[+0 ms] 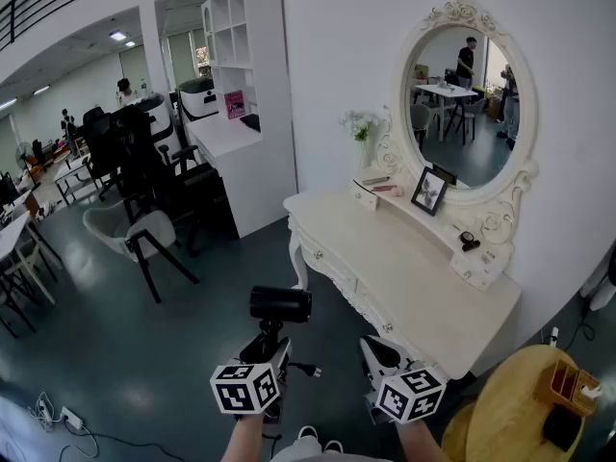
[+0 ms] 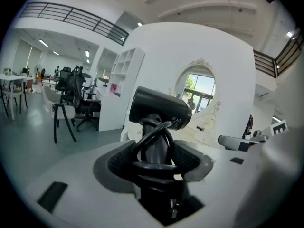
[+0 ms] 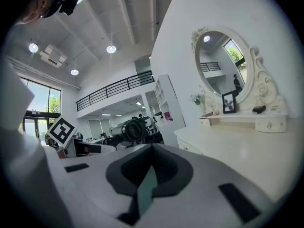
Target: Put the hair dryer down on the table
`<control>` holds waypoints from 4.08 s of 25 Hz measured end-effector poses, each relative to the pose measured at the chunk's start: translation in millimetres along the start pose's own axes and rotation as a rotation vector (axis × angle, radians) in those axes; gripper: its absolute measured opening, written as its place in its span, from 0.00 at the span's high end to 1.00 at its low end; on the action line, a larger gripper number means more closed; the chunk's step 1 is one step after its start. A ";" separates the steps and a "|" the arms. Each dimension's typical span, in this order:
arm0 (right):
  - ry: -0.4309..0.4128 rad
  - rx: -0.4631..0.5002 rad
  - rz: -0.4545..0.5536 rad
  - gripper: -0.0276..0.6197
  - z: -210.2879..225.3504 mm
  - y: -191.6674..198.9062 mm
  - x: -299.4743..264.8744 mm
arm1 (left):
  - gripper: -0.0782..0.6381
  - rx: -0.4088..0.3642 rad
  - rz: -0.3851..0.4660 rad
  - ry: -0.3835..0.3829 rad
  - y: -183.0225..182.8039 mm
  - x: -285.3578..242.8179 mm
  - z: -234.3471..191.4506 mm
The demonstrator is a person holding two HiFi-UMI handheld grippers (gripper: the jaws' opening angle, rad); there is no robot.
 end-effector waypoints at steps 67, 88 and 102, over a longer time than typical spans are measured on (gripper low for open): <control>0.137 -0.068 0.035 0.95 155.7 -123.9 -406.8 | 0.55 -0.048 -0.017 0.197 -247.6 -422.7 -180.8; 0.166 -0.123 0.024 0.95 222.0 -143.1 -447.0 | 0.55 -0.108 -0.086 0.196 -276.6 -566.4 -160.9; 0.199 -0.132 0.032 0.95 241.4 -147.1 -444.8 | 0.55 -0.080 -0.240 0.127 -233.5 -636.8 -169.6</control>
Point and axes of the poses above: the fingertips, and each gripper's own axes: x backward along the fingers, z to its right, y out of its underside, the point moved 8 cm from there along x, backward along the fingers, and after that the axes turned 4 degrees about y, right-handed, at the moved point
